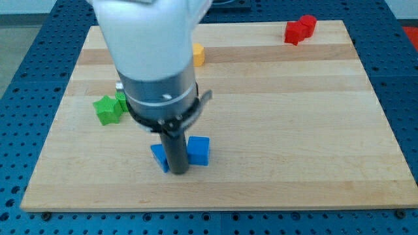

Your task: Move the blue triangle bottom diagonally to the blue cube

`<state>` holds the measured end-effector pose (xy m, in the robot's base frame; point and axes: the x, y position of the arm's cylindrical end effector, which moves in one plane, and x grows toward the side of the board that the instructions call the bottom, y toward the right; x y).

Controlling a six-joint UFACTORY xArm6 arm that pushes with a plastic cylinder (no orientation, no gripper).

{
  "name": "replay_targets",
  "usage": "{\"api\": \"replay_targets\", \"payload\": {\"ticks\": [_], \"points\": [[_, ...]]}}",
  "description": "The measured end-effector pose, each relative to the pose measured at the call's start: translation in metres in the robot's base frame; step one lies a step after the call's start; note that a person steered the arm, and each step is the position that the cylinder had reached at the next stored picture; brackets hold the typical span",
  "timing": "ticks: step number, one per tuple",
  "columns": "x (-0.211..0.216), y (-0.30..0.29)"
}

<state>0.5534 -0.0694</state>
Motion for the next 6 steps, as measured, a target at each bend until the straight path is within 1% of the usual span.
{"api": "replay_targets", "payload": {"ticks": [1,2,3,4,5,6], "points": [[-0.043,0.0],[-0.053,-0.009],[-0.026,-0.046],[0.004,-0.048],[0.024,-0.026],[0.015,0.008]]}}
